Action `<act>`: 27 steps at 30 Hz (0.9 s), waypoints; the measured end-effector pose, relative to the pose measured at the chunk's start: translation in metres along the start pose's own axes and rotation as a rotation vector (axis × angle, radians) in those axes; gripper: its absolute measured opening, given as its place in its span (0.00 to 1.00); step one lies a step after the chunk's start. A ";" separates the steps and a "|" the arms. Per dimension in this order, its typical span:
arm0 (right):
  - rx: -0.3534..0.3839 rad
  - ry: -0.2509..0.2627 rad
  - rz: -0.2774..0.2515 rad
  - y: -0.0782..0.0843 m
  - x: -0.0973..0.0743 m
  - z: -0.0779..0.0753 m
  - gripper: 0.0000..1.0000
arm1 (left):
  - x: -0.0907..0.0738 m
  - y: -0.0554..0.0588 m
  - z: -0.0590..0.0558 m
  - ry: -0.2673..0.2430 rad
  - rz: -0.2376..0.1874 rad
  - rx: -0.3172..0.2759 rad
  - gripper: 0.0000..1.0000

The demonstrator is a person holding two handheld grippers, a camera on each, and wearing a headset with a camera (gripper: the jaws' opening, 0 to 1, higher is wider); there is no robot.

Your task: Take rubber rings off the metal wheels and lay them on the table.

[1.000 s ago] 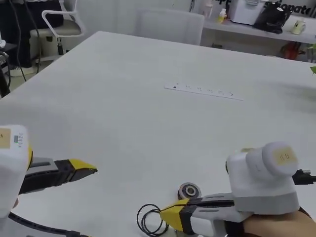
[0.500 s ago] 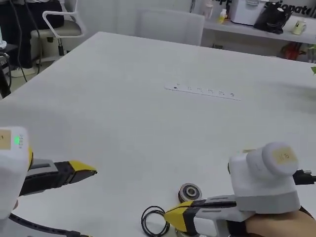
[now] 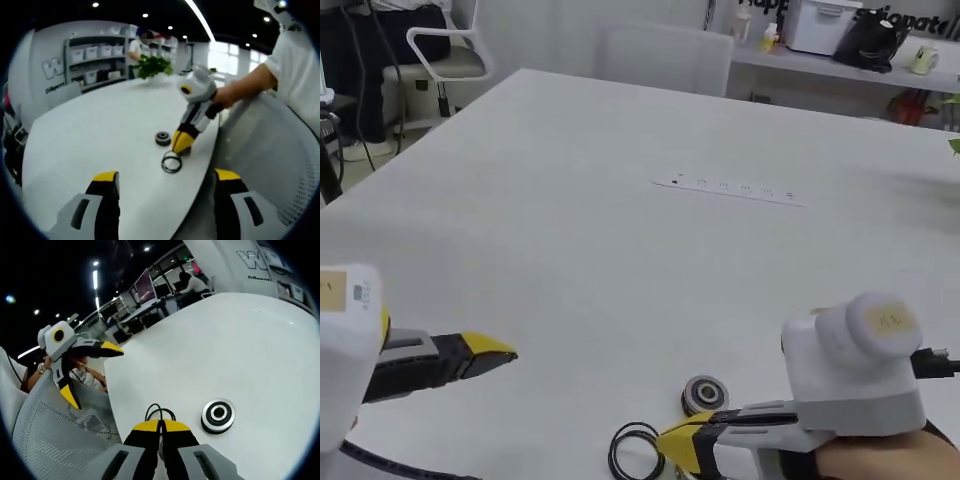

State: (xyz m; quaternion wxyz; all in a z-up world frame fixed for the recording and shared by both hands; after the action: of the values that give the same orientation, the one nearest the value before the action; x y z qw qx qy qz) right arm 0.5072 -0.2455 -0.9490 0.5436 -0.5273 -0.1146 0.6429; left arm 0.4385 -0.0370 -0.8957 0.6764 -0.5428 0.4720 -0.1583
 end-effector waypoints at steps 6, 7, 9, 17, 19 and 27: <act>-0.017 0.005 0.008 0.001 0.001 0.000 0.00 | 0.000 0.000 0.000 -0.001 0.000 -0.001 0.77; -0.021 0.005 0.011 0.001 0.001 0.000 0.00 | 0.000 0.000 0.000 0.000 0.001 -0.001 0.77; -0.030 0.009 0.015 0.001 0.002 0.000 0.00 | 0.000 0.000 0.000 0.001 0.002 -0.001 0.77; -0.043 0.016 0.016 0.001 0.002 -0.001 0.02 | 0.001 0.000 0.000 -0.001 0.001 -0.003 0.77; -0.052 0.019 0.015 0.001 0.001 -0.001 0.02 | 0.001 0.000 0.000 -0.001 0.002 0.000 0.77; -0.079 0.036 0.017 0.000 0.000 -0.003 0.06 | 0.001 0.000 0.000 -0.002 -0.001 -0.002 0.77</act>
State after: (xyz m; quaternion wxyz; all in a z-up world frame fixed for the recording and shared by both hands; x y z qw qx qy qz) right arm 0.5096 -0.2464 -0.9503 0.5187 -0.5608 -0.1254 0.6330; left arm 0.4387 -0.0377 -0.8962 0.6763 -0.5438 0.4712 -0.1576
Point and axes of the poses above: the centre of the closed fingertips' face, and the gripper's own axes: x roughly forward along the fingers, z roughly to its left, y roughly out of its underside, the point moved 9 cm from there along -x, roughly backward along the fingers, and after that the axes turned 3 degrees about -z, right-handed, at the moved point
